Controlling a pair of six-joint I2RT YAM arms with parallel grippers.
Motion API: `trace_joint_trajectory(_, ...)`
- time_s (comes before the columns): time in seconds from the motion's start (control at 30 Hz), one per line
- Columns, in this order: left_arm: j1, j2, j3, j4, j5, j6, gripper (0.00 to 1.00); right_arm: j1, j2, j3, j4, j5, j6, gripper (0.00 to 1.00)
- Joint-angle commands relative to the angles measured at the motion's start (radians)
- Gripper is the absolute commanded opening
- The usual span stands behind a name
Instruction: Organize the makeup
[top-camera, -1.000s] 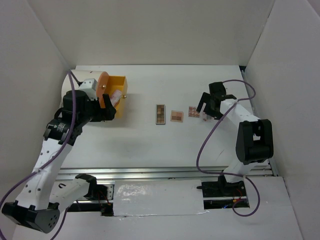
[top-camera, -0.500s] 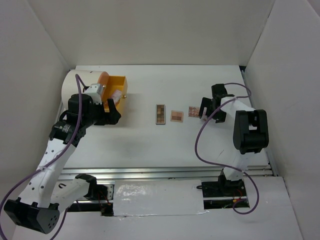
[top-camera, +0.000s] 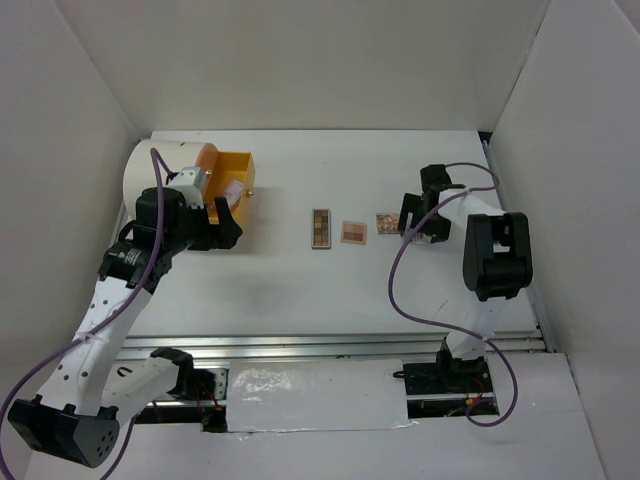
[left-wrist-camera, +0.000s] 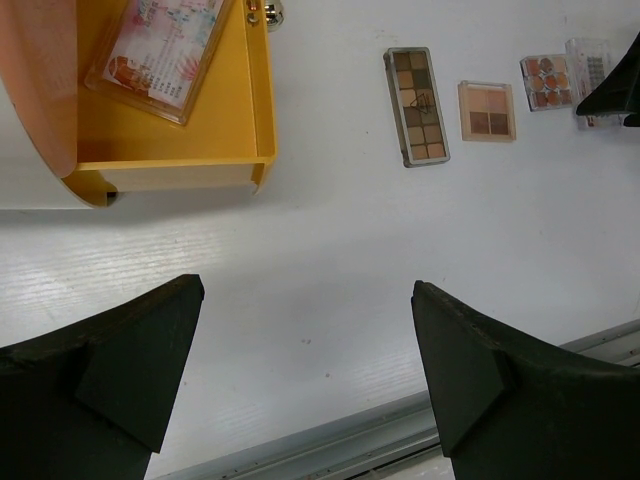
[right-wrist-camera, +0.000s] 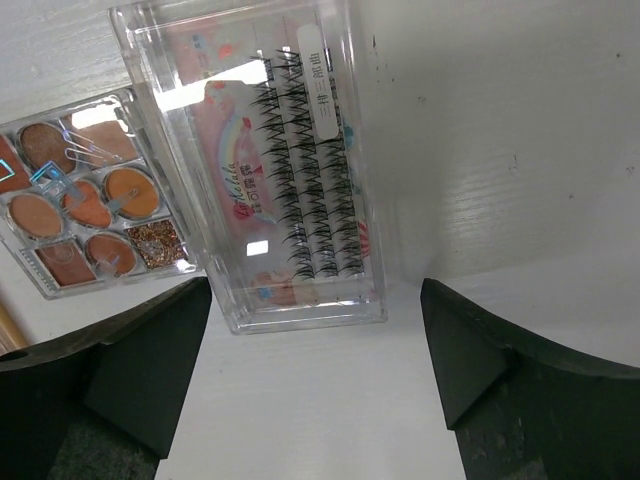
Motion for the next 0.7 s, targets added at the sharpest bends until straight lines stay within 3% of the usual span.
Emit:
trace_joint_trajectory(0.0,0.001,-0.011,0.008,0.043,0.009,0.013,0.99,0.010,0.022,0.053,-0.024,0.035,-0.021,0.92)
trace_joint_trajectory(0.5,-0.011,-0.001,0.028,0.035,-0.017,0.018,0.99,0.026,0.128,0.160,-0.108,0.034,-0.070,0.70)
trace_joint_trajectory(0.67,-0.013,0.019,0.031,0.032,-0.014,0.015,1.00,0.026,0.077,0.146,-0.108,0.049,-0.033,0.43)
